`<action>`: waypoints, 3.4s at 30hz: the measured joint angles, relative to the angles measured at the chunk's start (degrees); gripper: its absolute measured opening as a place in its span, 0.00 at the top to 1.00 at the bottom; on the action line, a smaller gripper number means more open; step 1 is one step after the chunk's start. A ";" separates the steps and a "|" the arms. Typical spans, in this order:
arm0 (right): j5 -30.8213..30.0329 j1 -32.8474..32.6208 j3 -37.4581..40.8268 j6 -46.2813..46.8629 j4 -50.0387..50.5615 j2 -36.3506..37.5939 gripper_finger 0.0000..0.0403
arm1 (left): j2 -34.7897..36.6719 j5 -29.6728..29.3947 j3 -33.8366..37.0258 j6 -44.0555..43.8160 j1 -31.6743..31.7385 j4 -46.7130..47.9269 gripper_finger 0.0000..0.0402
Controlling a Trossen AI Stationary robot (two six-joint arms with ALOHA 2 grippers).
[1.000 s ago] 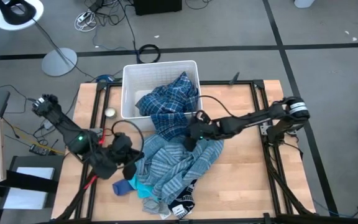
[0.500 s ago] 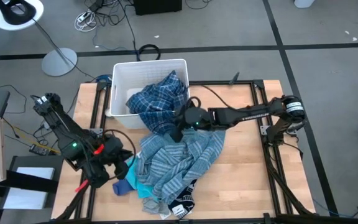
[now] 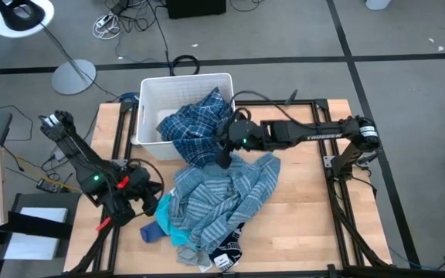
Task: Sort clothes
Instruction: Move the bin to the center of the table
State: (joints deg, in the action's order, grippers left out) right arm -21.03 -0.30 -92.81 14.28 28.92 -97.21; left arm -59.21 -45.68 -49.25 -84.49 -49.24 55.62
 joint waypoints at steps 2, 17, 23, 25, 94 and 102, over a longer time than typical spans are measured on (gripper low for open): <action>2.04 2.39 0.00 0.28 0.47 0.00 1.00 | 1.84 -0.07 2.66 0.23 -0.02 -3.57 0.87; 4.03 16.77 -0.05 10.80 6.87 1.36 0.99 | 7.66 -1.12 4.47 0.43 -0.02 -1.54 0.87; 9.31 17.67 -0.02 9.13 7.00 0.98 0.99 | 7.93 -1.17 4.47 0.28 0.05 -0.07 0.87; 10.27 17.58 -0.02 8.70 7.14 0.85 1.00 | 8.01 -1.22 4.47 0.26 0.08 0.20 0.87; -6.40 5.10 0.02 36.87 50.56 23.91 1.00 | 18.05 8.23 19.89 27.27 33.84 -11.61 0.87; -7.45 -2.49 0.02 44.95 50.45 24.20 1.00 | 17.91 20.16 22.29 45.08 52.24 -23.89 0.87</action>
State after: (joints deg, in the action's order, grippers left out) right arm -28.48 -2.79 -92.79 59.24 79.37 -73.01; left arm -41.29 -25.52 -26.96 -39.40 3.01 31.72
